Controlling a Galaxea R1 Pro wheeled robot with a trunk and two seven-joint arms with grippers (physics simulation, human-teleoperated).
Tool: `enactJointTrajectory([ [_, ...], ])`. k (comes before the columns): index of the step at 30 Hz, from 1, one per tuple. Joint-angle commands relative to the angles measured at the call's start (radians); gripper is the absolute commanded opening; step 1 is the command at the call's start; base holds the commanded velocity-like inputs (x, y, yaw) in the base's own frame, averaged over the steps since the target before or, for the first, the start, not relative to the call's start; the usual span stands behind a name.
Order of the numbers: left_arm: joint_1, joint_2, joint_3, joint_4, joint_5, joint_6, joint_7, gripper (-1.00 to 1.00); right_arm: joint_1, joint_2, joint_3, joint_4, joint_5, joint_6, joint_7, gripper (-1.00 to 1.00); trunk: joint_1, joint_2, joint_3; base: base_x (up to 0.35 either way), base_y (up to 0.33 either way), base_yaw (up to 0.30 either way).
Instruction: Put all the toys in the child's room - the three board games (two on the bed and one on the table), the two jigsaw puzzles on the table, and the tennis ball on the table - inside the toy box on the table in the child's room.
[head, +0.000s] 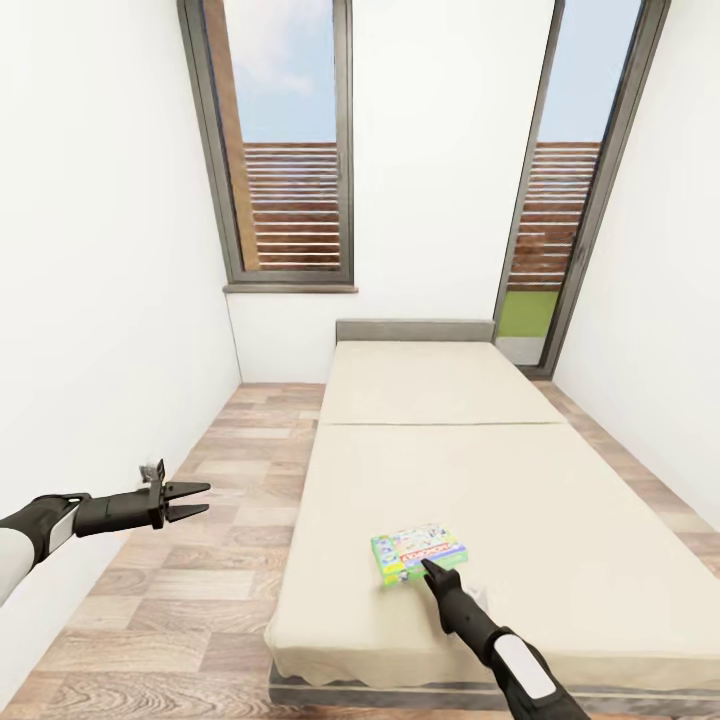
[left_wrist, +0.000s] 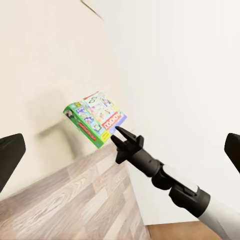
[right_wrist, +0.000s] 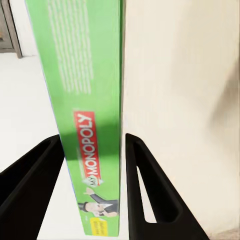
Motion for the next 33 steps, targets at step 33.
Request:
enactJointTrajectory([
  [33, -0.001, -0.001, -0.005, -0.036, -0.018, 0.012, -0.005, 1.00, 0.000, -0.090, 0.076, -0.285, 0.203, 0.177, 0.004, -1.00, -0.127, 0.231, 0.102, -0.002, 0.000, 0.000],
])
